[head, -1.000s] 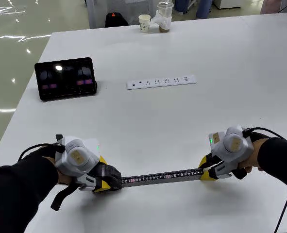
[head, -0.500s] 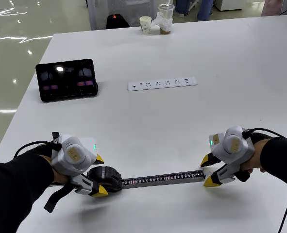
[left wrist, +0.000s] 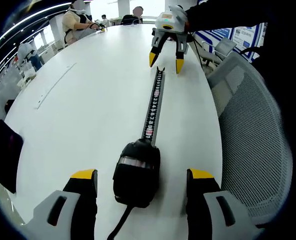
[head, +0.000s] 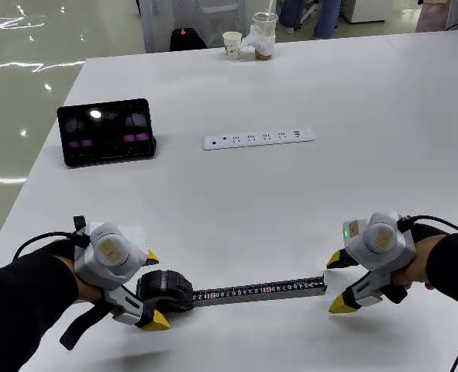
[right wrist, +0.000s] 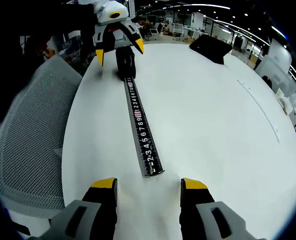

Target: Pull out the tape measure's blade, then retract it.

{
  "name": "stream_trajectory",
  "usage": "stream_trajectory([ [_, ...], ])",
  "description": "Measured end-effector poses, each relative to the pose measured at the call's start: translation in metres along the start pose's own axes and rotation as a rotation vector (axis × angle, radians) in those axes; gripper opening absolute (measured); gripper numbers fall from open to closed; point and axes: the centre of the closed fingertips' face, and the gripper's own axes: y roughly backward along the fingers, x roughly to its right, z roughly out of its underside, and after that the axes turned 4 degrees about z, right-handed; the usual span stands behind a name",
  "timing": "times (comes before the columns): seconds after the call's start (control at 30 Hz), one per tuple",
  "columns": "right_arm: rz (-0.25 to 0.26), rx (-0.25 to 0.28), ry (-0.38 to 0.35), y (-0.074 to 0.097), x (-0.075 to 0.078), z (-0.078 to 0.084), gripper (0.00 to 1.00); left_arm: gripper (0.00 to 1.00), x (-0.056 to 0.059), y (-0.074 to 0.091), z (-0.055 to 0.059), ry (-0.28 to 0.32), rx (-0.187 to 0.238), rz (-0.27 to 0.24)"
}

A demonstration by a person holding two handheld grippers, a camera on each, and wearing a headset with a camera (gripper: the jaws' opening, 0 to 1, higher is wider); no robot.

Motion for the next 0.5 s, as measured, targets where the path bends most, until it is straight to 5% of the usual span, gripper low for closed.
stream_trajectory([
  [0.5, 0.069, 0.068, -0.112, 0.0076, 0.0061, -0.0057, 0.74, 0.88, 0.001, 0.0059, -0.0026, 0.125, 0.081, -0.019],
])
